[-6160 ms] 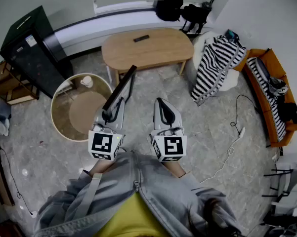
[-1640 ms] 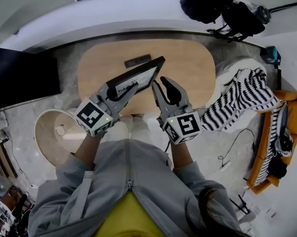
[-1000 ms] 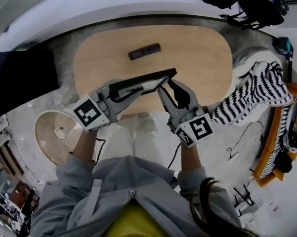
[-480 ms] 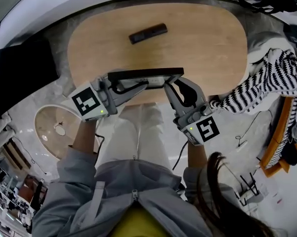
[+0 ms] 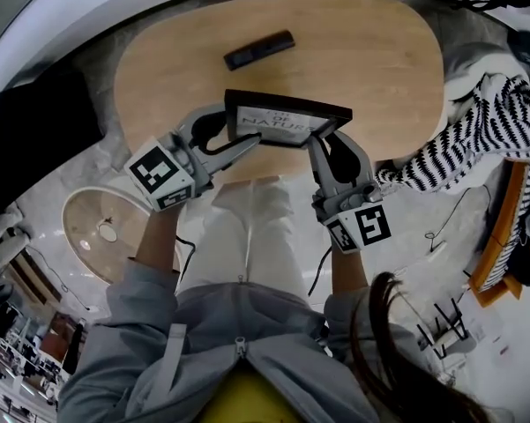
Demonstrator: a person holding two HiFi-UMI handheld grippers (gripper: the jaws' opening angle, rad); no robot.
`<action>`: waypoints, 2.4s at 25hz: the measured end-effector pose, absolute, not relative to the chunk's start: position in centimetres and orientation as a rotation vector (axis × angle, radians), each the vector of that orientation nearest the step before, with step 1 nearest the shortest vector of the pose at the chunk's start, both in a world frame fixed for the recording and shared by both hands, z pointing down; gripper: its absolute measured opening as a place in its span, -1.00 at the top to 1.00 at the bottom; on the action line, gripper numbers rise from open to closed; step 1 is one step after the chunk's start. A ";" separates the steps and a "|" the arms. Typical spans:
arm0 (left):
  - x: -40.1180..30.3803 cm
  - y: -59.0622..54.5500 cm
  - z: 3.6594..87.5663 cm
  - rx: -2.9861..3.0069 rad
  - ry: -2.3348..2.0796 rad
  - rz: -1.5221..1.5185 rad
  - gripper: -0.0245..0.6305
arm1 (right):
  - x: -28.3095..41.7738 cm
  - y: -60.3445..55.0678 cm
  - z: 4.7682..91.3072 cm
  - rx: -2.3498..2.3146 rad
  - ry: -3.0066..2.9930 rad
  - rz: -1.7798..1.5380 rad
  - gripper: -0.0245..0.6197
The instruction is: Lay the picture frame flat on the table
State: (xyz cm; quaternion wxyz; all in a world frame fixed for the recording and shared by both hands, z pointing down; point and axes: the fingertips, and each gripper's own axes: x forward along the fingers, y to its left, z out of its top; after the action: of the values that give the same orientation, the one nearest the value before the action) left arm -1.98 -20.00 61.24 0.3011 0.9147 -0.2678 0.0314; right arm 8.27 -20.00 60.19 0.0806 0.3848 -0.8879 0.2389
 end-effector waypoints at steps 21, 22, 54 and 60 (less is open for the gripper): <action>-2.2 -16.0 77.9 2.057 -0.799 0.356 0.68 | 10.4 -18.1 77.0 0.986 -2.310 1.119 0.67; -2.2 -15.9 78.7 2.034 -0.791 0.369 0.68 | 10.5 -18.0 77.9 0.983 -2.286 1.148 0.67; -2.1 -11.2 87.6 1.564 -0.923 0.591 0.64 | 11.1 -13.9 86.9 1.001 -1.806 1.253 0.66; -2.3 -11.8 87.0 1.576 -1.040 0.604 0.30 | 12.2 -13.9 86.5 1.105 -1.721 1.082 0.52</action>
State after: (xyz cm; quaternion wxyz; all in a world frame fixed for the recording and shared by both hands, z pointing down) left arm -2.27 -11.80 87.02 0.5476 0.6651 -0.4390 0.2551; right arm 12.23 -13.86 86.46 0.4023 0.4371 -0.6810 0.4282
